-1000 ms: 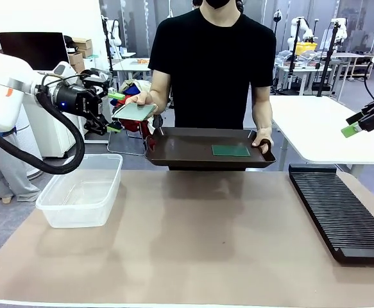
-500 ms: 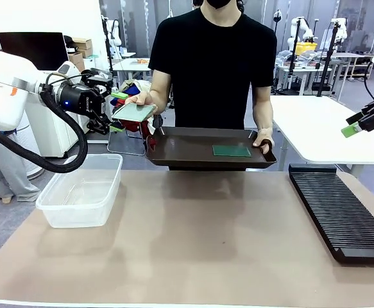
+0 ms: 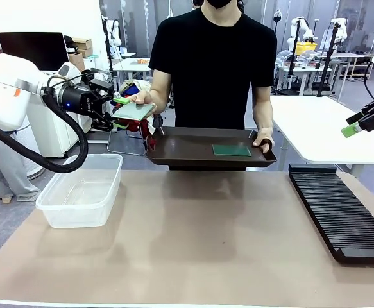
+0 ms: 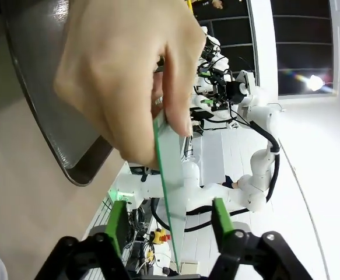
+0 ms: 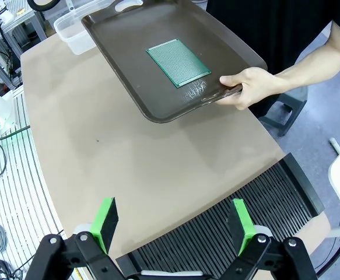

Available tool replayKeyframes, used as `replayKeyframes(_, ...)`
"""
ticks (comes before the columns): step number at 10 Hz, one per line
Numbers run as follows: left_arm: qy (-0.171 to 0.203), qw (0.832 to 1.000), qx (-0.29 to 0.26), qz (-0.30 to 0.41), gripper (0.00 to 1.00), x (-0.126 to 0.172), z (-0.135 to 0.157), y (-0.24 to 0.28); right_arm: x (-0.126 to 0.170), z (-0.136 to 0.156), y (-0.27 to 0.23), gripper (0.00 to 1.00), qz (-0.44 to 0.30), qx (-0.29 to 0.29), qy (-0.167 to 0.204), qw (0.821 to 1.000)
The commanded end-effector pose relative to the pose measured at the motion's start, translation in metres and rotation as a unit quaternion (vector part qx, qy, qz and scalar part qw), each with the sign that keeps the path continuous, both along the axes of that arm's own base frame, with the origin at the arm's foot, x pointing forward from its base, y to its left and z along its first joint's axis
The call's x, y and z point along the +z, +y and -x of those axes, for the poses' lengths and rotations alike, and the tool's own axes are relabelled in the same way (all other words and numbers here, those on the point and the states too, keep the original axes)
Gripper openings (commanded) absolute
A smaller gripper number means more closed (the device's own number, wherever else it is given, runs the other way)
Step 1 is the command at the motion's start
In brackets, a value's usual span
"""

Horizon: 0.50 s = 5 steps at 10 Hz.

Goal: Sort PCBs into racks and boxes based on the side picked up.
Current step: Pick up the Blank PCB handed by the Human.

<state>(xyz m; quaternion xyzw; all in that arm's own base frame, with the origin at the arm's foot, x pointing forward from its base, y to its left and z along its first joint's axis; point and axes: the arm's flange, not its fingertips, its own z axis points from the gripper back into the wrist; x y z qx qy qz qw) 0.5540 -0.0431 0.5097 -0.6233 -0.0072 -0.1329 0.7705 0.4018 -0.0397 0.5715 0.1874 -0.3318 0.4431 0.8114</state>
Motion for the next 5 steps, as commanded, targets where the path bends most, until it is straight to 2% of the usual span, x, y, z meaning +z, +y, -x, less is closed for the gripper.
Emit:
replayKeyframes(1, -0.004, 1.0, -0.003, 0.02, 0.0, 0.0048, -0.0018, 0.0037, -0.0002, -0.0008, 0.0005, 1.0, -0.009, 0.005, 0.001, 1.0)
replayKeyframes(2, -0.001, 1.0, -0.005, 0.021, 0.0, 0.0055, -0.0024, 0.0041, -0.0002, -0.0008, 0.0005, 1.0, -0.009, 0.005, 0.001, 1.0)
replayKeyframes(3, 0.002, 1.0, -0.008, 0.025, 0.17, 0.0056, -0.0026, 0.0038, -0.0002, -0.0008, 0.0005, 1.0, -0.009, 0.005, 0.001, 1.0)
replayKeyframes(5, 0.006, 0.999, -0.013, 0.034, 0.0, 0.0082, -0.0023, 0.0056, -0.0002, -0.0008, 0.0005, 1.0, -0.009, 0.005, 0.001, 1.0)
